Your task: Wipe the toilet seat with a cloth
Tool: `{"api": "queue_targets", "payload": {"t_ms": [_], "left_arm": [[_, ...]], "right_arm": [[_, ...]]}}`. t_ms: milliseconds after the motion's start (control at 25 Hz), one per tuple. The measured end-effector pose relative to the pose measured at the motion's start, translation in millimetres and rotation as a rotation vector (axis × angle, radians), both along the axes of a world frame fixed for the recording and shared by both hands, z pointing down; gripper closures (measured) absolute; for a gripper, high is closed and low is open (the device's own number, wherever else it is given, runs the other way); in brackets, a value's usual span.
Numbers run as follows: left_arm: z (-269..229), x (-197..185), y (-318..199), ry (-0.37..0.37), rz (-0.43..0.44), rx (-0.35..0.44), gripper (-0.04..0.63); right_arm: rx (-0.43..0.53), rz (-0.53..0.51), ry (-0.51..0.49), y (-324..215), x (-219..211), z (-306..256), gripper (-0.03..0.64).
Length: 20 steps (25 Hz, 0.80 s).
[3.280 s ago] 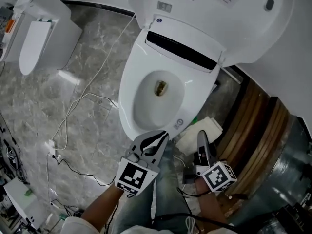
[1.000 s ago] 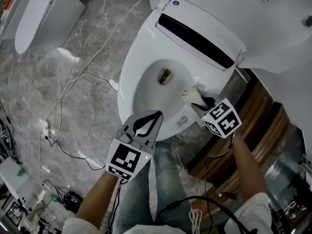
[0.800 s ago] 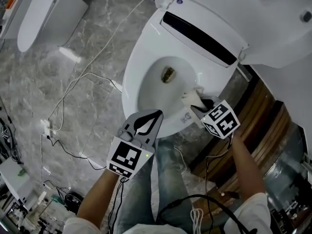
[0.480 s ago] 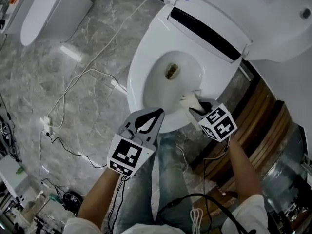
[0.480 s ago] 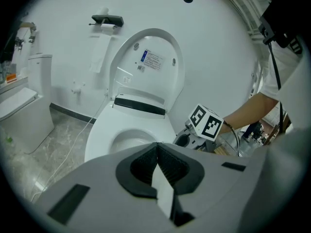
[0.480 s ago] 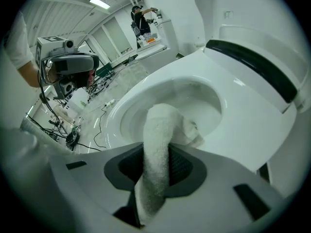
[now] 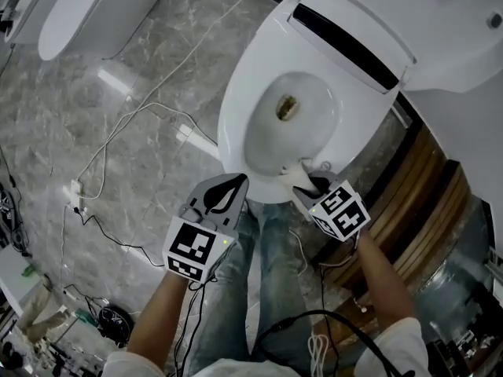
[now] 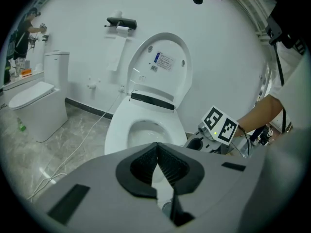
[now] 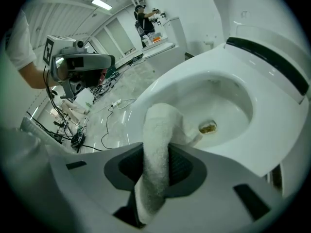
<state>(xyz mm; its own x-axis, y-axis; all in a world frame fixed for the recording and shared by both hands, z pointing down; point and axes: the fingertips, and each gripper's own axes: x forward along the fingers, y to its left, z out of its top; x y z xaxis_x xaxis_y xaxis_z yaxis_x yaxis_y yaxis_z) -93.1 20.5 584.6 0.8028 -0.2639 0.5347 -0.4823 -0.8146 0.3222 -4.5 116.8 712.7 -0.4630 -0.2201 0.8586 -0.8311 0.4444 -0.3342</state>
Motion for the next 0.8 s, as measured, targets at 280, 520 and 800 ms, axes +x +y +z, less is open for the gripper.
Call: {"api": "queue_targets", "payload": {"t_ms": [280,520,800], "left_arm": [[-1,-30,-7,0.005,-0.044,0.015,0.584],[2,-51,-5,0.011,-0.075,0.006,0.584],[7,-79,-12,0.005,-0.138,-0.006,0.584]], "right_arm": [[-0.005,-0.055,-0.022,6,-51,2,0.517],[-0.009,-0.086,-0.039,-4,-79,3,0.516],[-0.004,-0.156,-0.064,-28,-113,4,0.516]]}}
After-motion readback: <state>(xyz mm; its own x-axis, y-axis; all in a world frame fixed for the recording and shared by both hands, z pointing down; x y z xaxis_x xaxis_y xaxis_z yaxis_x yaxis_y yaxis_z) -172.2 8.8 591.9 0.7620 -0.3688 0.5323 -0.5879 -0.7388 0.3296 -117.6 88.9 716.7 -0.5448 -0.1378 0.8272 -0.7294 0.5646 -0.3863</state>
